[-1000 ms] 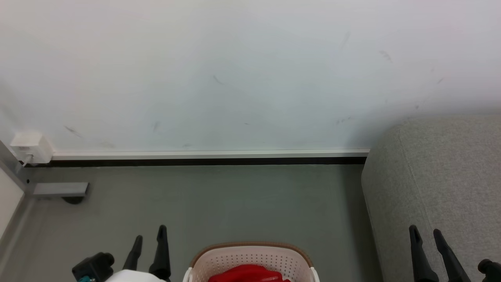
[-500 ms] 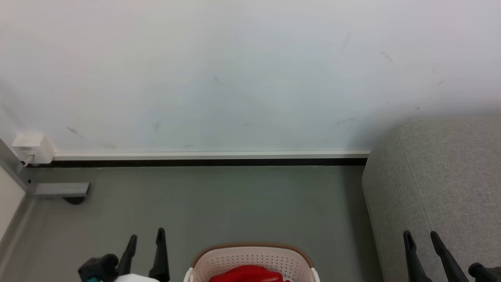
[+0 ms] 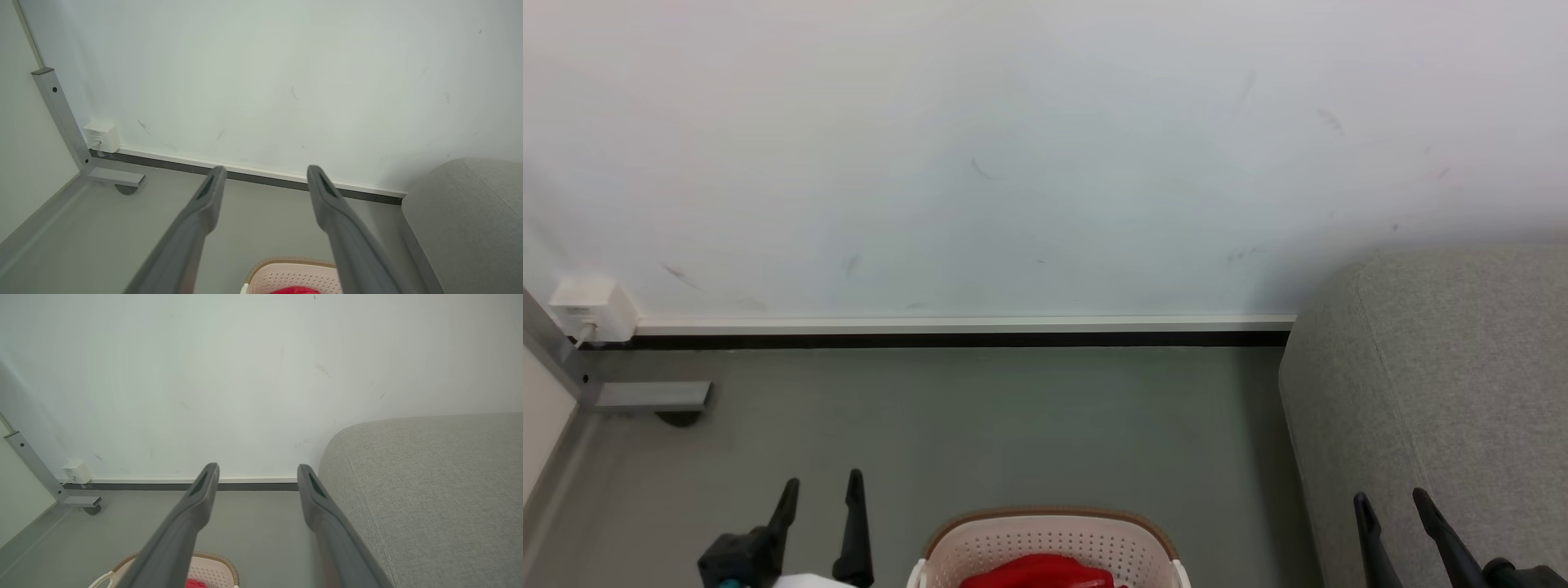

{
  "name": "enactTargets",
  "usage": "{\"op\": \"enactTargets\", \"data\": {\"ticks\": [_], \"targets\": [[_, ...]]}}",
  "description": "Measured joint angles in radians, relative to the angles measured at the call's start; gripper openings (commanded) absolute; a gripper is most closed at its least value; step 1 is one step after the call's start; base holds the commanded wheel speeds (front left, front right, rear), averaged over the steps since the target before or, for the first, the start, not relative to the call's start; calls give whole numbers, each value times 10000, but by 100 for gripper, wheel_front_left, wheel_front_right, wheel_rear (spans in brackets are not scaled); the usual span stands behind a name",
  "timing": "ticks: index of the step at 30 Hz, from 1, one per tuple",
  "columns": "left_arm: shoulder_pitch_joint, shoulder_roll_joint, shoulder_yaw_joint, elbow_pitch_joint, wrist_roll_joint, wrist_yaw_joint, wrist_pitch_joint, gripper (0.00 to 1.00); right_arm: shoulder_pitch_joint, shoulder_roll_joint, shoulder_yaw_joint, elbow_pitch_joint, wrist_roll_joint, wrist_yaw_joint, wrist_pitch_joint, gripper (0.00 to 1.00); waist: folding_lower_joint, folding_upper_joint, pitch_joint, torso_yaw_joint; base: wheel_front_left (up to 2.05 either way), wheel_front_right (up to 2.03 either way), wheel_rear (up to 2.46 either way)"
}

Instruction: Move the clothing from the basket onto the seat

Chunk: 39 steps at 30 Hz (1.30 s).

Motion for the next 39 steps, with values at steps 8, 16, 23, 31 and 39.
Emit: {"op": "enactTargets", "data": {"ticks": [8,16,23,31,39], "targets": [[99,65,-84,94,642,109,-144,100,83,33,-50,69,-228,0,-148,100,0,0,-33,52,0,0,0],[103,92,-178,155,1248,111,-276,100,78,25,-23,165,-665,0,-288,100,0,0,-84,141,0,0,0],[128,104,-226,123,1772,148,-441,100,80,38,-54,217,-957,0,-439,100,0,0,-126,152,0,0,0],[134,115,-255,125,2307,213,-579,100,81,69,-105,217,-1386,0,-568,100,0,0,-125,92,0,0,0],[187,104,-186,119,2410,213,-600,100,81,69,-121,196,-1430,0,-589,100,0,0,-114,-21,0,0,0]]}}
